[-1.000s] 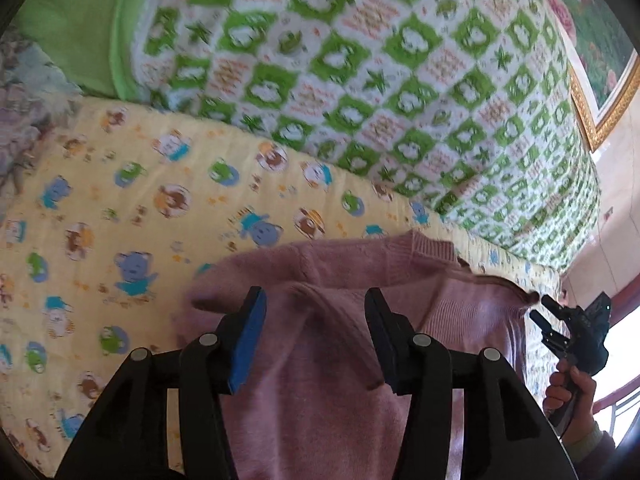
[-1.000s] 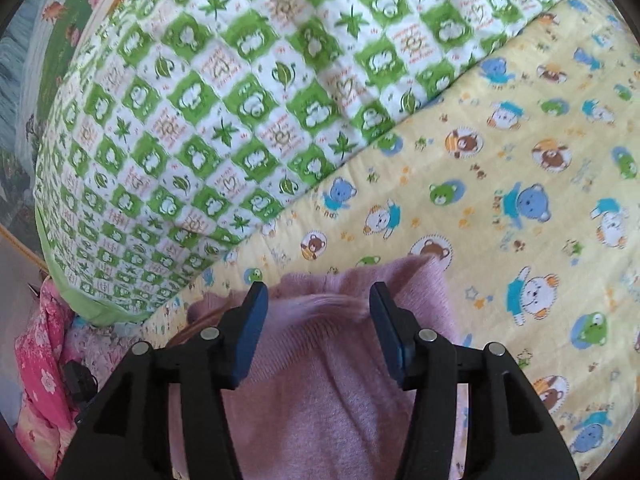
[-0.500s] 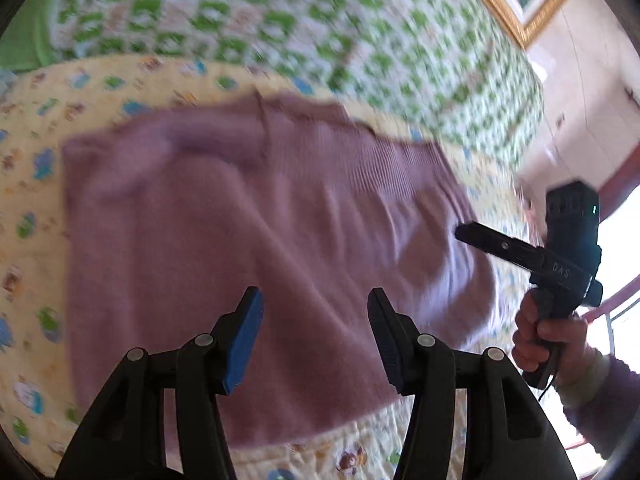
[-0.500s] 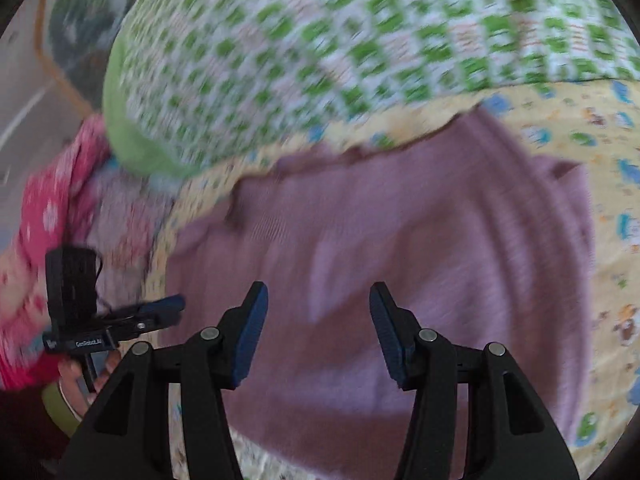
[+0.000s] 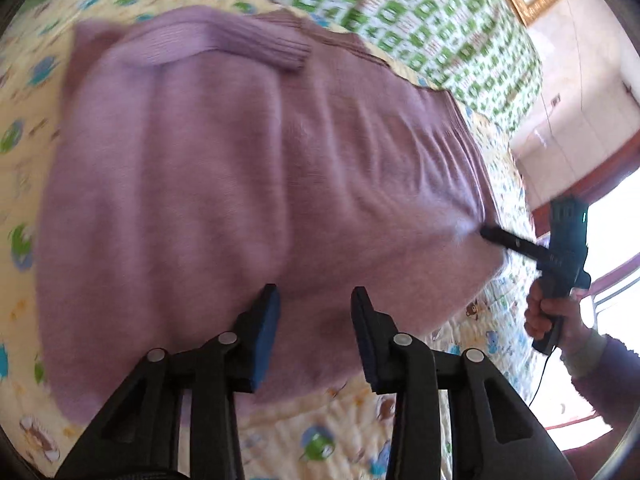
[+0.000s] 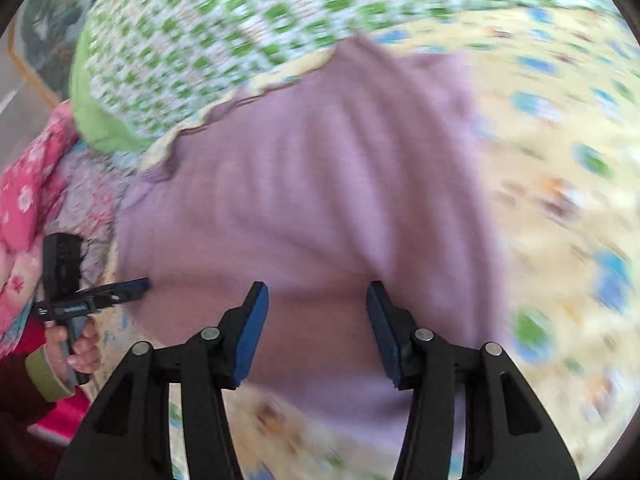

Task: Fold small clothes

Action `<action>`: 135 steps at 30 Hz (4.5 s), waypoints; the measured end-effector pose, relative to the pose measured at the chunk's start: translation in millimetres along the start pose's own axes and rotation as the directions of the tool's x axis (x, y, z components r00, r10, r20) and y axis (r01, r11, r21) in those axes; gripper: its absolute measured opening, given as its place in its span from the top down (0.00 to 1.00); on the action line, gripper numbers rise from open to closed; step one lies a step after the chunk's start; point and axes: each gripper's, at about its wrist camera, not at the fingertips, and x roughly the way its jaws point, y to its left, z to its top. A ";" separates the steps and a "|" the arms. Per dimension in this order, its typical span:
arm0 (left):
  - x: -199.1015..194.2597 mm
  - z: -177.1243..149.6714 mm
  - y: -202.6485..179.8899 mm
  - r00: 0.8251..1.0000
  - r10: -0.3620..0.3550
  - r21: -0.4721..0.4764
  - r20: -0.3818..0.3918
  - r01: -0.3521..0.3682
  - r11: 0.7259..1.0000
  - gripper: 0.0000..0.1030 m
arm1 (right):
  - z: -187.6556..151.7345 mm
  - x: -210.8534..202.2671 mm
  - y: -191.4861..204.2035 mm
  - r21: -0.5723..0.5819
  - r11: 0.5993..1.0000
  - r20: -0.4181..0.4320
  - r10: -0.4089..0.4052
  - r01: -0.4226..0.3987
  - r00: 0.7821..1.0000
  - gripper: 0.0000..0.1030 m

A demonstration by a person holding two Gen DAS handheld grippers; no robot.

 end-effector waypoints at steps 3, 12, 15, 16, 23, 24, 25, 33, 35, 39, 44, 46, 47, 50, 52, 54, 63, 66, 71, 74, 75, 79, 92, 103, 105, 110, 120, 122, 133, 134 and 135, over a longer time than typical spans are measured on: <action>-16.2 6.1 10.5 0.999 0.033 -0.043 0.024 -0.031 0.999 0.65 | -10.4 -16.3 -15.0 0.049 0.998 0.002 -0.037 0.037 0.999 0.50; -9.9 96.2 -8.7 0.972 0.195 0.083 0.129 -0.207 0.975 0.45 | 76.8 18.6 50.3 -0.088 0.996 0.095 0.024 -0.016 0.995 0.48; 12.0 132.3 -9.5 0.960 0.246 0.118 0.134 -0.262 0.958 0.45 | 102.7 55.6 68.4 -0.173 0.985 0.060 0.014 -0.004 0.998 0.48; 16.2 142.6 -8.4 0.953 0.269 0.129 0.143 -0.287 0.949 0.45 | 114.0 71.0 70.9 -0.195 0.981 0.040 -0.003 0.011 0.999 0.48; 9.7 188.7 36.7 0.907 0.365 -0.013 0.210 -0.371 0.928 0.47 | 160.4 82.6 18.6 -0.025 0.969 0.176 -0.236 0.245 0.956 0.48; 3.2 190.6 47.3 0.907 0.358 -0.058 0.221 -0.354 0.933 0.47 | 161.8 79.4 11.3 0.010 0.970 0.187 -0.239 0.242 0.953 0.48; -2.1 190.6 54.8 0.916 0.333 -0.096 0.224 -0.319 0.943 0.48 | 161.7 75.1 6.4 0.045 0.967 0.195 -0.253 0.249 0.947 0.48; -58.0 139.5 51.0 0.888 0.358 -0.205 0.288 -0.308 0.929 0.37 | 141.0 34.3 29.5 0.061 0.989 0.241 -0.146 0.135 0.959 0.43; -65.7 117.6 49.0 0.889 0.363 -0.237 0.278 -0.303 0.923 0.36 | 131.0 27.8 40.7 0.053 0.994 0.236 -0.107 0.097 0.966 0.42; -72.7 67.5 52.6 0.900 0.373 -0.325 0.228 -0.290 0.900 0.31 | 108.5 22.7 61.0 0.037 0.998 0.204 -0.053 0.047 0.978 0.41; -76.4 5.3 64.4 0.920 0.356 -0.414 0.166 -0.263 0.871 0.29 | 74.5 25.5 79.3 0.028 1.000 0.159 -0.009 0.004 0.987 0.37; -76.6 -16.5 70.7 0.934 0.328 -0.454 0.141 -0.233 0.860 0.29 | 59.0 24.6 83.1 0.038 0.999 0.143 -0.006 0.000 0.990 0.37; -74.7 -24.3 72.9 0.938 0.322 -0.474 0.130 -0.226 0.851 0.29 | 52.6 23.6 83.4 0.048 0.999 0.138 -0.002 -0.005 0.990 0.37; -64.8 -45.3 81.5 0.955 0.279 -0.538 0.099 -0.184 0.823 0.29 | 35.9 25.1 82.1 0.081 0.997 0.106 0.010 -0.019 0.994 0.37; -62.2 -49.5 82.2 0.953 0.282 -0.538 0.112 -0.180 0.823 0.32 | 27.4 26.7 80.9 0.092 0.996 0.087 0.004 -0.012 0.996 0.37; -60.7 -48.5 83.8 0.944 0.312 -0.538 0.105 -0.210 0.816 0.48 | 24.0 27.8 79.0 0.103 0.995 0.076 -0.006 -0.002 0.997 0.37; -55.7 -26.7 100.9 0.972 0.195 -0.631 0.129 -0.071 0.773 0.20 | 21.3 17.1 75.0 0.125 0.992 0.096 -0.013 0.001 0.995 0.37; -47.3 -23.4 90.7 0.968 0.226 -0.613 0.113 -0.111 0.782 0.21 | 19.1 15.6 74.9 0.126 0.992 0.100 -0.011 -0.001 0.995 0.37; -32.8 -11.6 74.6 0.964 0.246 -0.543 0.099 -0.154 0.825 0.79 | 15.2 13.2 68.8 0.144 0.990 0.103 -0.010 -0.005 0.995 0.37; -40.4 -3.0 54.8 0.952 0.273 -0.488 0.138 -0.175 0.855 0.85 | 12.6 8.6 64.3 0.157 0.988 0.115 -0.012 -0.006 0.993 0.37; -44.2 1.8 42.2 0.947 0.281 -0.457 0.154 -0.184 0.870 0.85 | 12.0 6.6 62.6 0.162 0.987 0.121 -0.015 -0.005 0.993 0.37; -55.5 24.8 -20.0 0.947 0.220 -0.316 0.235 -0.139 0.939 0.88 | 13.6 -5.7 51.0 0.189 0.982 0.152 -0.013 -0.016 0.988 0.37; 90.9 30.4 -198.0 1.000 -0.012 0.110 0.015 0.010 0.994 0.85 | 38.8 -32.2 9.7 0.249 0.968 0.189 -0.013 -0.035 0.982 0.37; 37.7 30.9 -172.8 0.987 -0.149 0.025 0.061 0.148 0.989 0.40 | 71.2 14.0 21.6 0.200 0.974 0.112 0.088 -0.110 0.990 0.37; 15.9 28.1 -152.4 0.989 -0.106 -0.013 0.101 0.108 0.994 0.36 | 76.5 22.0 25.4 0.191 0.974 0.103 0.103 -0.121 0.989 0.36; 13.2 32.7 -101.6 0.992 0.035 -0.154 0.120 -0.016 0.988 0.34 | 85.9 42.5 28.2 0.173 0.980 0.062 0.089 -0.098 0.994 0.31; 46.4 45.4 -53.1 0.996 0.053 -0.270 0.076 -0.031 0.962 0.34 | 92.5 67.2 44.8 0.123 0.987 -0.009 0.105 -0.103 0.994 0.40; 56.3 47.2 -59.8 0.998 0.043 -0.255 0.055 -0.028 0.966 0.34 | 92.3 73.8 47.2 0.121 0.987 -0.048 0.114 -0.108 0.992 0.83; 74.2 62.0 -112.3 0.999 -0.016 -0.156 0.034 0.021 0.988 0.25 | 123.4 -16.9 26.3 0.057 0.994 0.112 0.081 -0.088 0.990 0.86; 78.2 61.7 -115.8 1.000 -0.015 -0.148 0.026 0.018 0.989 0.26 | 123.0 -16.6 13.2 0.074 0.996 0.106 0.046 -0.054 0.993 0.86; 82.0 59.4 -118.3 1.000 -0.010 -0.142 0.014 0.012 0.990 0.26 | 121.5 -13.9 1.9 0.092 0.995 0.095 0.028 -0.037 0.995 0.86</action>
